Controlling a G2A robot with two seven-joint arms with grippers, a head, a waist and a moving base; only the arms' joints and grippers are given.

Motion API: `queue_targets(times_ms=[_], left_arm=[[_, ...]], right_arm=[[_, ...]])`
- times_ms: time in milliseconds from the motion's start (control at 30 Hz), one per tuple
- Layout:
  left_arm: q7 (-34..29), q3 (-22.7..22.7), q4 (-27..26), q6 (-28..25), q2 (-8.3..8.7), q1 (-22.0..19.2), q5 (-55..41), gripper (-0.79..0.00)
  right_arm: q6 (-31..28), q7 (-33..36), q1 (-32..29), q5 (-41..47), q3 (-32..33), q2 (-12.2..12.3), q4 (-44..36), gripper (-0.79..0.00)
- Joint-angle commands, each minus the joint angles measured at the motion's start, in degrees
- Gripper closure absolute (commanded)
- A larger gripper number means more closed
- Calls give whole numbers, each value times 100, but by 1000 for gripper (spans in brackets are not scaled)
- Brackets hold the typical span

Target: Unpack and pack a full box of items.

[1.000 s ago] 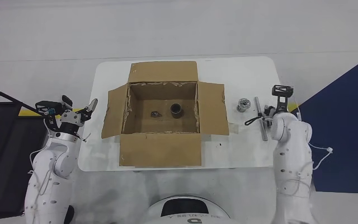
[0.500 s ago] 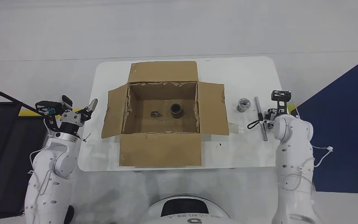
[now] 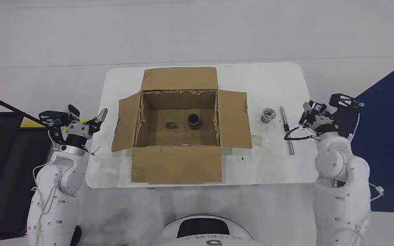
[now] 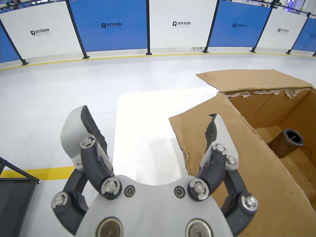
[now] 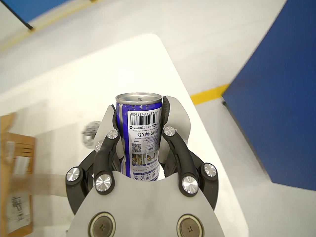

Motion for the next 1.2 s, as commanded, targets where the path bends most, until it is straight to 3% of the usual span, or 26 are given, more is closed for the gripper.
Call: queue_targets(times_ms=[0,167,367,567,667,833,1000,1033,1067,1100,1133,1167], left_arm=[[0,0,0,0,0,0,0,-785],[0,0,0,0,0,0,0,-785],[0,0,0,0,0,0,0,-785],[0,0,0,0,0,0,0,-785],[0,0,0,0,0,0,0,-785],[0,0,0,0,0,0,0,-785],[0,0,0,0,0,0,0,-785],[0,0,0,0,0,0,0,-785],[0,0,0,0,0,0,0,-785],[0,0,0,0,0,0,0,-785],[0,0,0,0,0,0,0,-785],[0,0,0,0,0,0,0,-785]], right_arm=[[-312,-265,-348,281,-134,-14,-398,0],[-1002,-634,-763,183,-946,-28,-1093,0],[-960,-634,-200,-811,-2675,-76,-993,0],[-664,-158,743,-2532,-4663,-203,-62,0],[-427,166,1294,-2991,-5401,-322,646,0],[67,305,2017,-3519,-6126,-525,1608,0],[13,1135,2526,-3641,-6524,-692,2261,0],[13,1305,2623,-3690,-6580,-722,2317,-83],[48,1374,2676,-3689,-6626,-751,2353,-228],[53,1469,2707,-3580,-6650,-780,2387,-292],[33,1535,2752,-3488,-6665,-805,2379,-576],[26,1599,2793,-3437,-6669,-825,2370,-739]])
